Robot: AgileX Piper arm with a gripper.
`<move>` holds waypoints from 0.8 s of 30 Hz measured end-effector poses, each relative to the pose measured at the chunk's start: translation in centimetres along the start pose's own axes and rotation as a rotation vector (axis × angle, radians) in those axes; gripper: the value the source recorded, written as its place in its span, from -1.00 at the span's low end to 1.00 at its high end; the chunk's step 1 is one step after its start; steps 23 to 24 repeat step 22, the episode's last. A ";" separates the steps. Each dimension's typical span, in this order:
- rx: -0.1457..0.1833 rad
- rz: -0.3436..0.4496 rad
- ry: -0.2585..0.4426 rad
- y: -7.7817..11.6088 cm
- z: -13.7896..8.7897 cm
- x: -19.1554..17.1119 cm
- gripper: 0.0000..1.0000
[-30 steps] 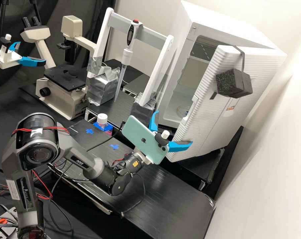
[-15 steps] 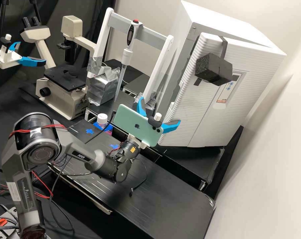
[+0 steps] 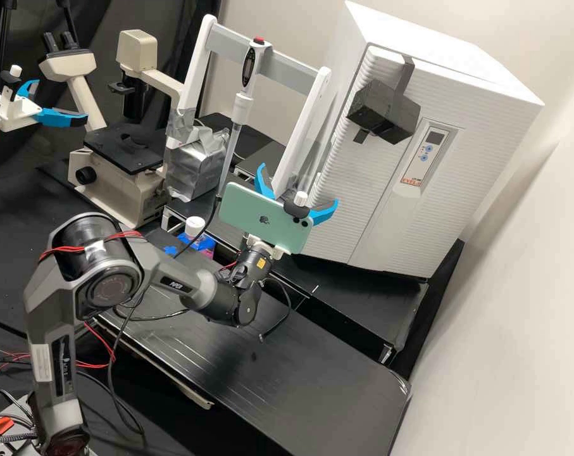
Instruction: Close the door
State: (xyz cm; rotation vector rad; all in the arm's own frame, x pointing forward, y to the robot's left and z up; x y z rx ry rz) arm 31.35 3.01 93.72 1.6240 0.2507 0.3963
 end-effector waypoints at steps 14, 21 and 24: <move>0.064 0.108 -0.072 -0.4 1.5 -0.3 1.00; 0.102 0.263 -0.211 -1.2 1.8 -3.2 1.00; 0.104 0.259 -0.218 -1.4 1.7 -3.5 1.00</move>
